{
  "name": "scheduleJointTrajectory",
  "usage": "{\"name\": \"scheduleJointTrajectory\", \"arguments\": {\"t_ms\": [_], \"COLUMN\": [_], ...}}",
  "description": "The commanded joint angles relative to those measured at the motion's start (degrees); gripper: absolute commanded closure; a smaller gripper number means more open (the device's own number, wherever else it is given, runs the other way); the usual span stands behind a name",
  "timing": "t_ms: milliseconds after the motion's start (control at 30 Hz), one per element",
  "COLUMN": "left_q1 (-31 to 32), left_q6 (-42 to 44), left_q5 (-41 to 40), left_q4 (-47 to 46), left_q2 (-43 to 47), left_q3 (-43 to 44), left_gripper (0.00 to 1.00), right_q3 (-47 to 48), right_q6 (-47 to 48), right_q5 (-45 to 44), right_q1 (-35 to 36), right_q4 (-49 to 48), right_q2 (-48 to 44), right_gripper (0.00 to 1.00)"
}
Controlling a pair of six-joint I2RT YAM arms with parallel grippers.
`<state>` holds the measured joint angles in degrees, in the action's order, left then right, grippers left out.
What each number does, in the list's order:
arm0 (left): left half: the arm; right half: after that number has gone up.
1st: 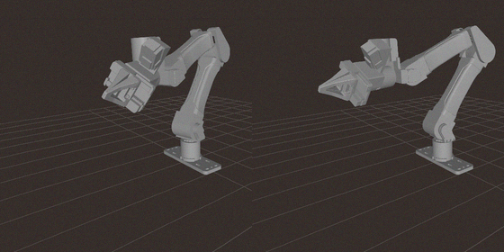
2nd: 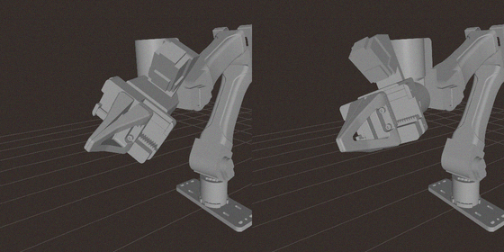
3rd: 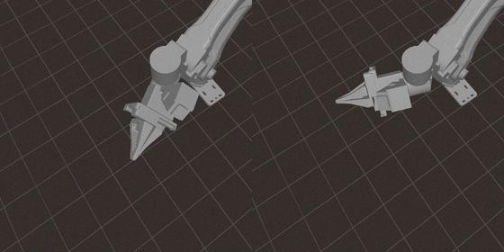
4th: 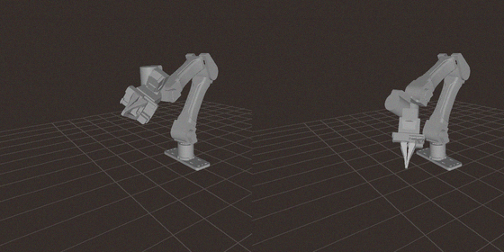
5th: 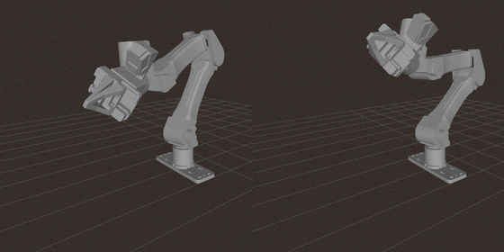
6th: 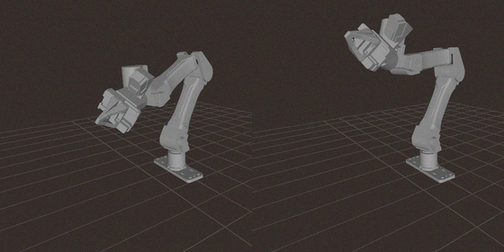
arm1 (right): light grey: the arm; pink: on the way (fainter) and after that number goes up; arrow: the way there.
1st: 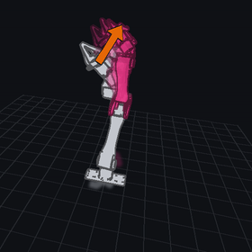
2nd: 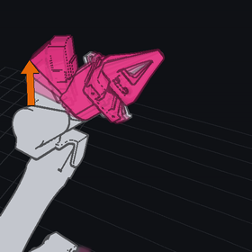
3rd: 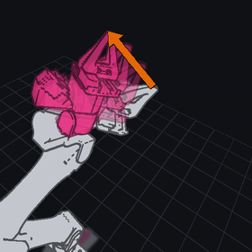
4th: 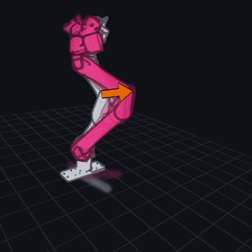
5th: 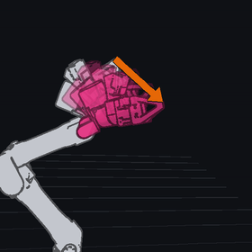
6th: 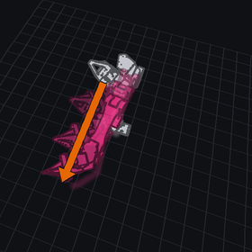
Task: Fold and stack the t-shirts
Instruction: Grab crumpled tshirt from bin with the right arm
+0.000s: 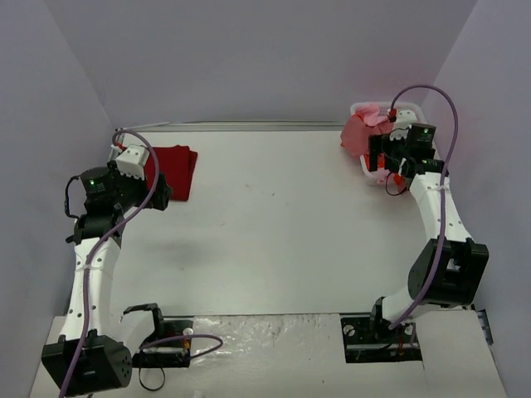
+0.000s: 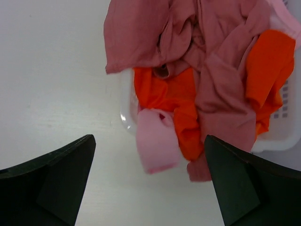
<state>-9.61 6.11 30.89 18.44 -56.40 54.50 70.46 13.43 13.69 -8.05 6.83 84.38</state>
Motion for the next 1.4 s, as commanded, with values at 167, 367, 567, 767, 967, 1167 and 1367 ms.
{"name": "scheduleJointTrajectory", "arguments": {"t_ms": [167, 367, 567, 767, 967, 1167, 1367], "left_q1": [-2.1, -2.2, -2.3, -2.5, -2.6, -2.6, -2.6], "left_q6": [0.2, 0.8, 1.6, 2.0, 2.5, 2.8, 3.0], "left_q5": [0.0, 0.5, 0.7, 0.8, 1.2, 1.7, 2.2], "left_q4": [-2.1, -1.6, -1.6, -1.7, -1.8, -1.7, -1.7], "left_q2": [1.7, 1.4, 0.4, -1.4, -1.8, -2.7, -3.5], "left_q3": [-1.1, -1.1, -2.0, -2.2, -2.6, -2.7, -2.8], "left_gripper": [0.06, 0.06, 0.06, 0.06, 0.06, 0.06, 0.06], "right_q3": [16.4, 24.3, 33.0, 37.8, 42.0, 44.3, 44.3], "right_q6": [1.7, 3.0, 3.0, 2.0, 1.7, 1.9, 2.4], "right_q5": [-7.1, -9.0, -6.0, -1.9, -1.4, -1.0, -0.9], "right_q1": [0.5, 0.9, 1.5, 2.3, 3.0, 3.3, 3.3], "right_q4": [-3.0, -3.0, -2.4, -1.7, -1.0, -0.2, 0.0], "right_q2": [19.1, 30.0, 38.1, 41.9, 46.0, 49.4, 50.3], "right_gripper": [0.05, 0.08, 0.1, 0.21, 0.52, 0.62, 0.99]}}
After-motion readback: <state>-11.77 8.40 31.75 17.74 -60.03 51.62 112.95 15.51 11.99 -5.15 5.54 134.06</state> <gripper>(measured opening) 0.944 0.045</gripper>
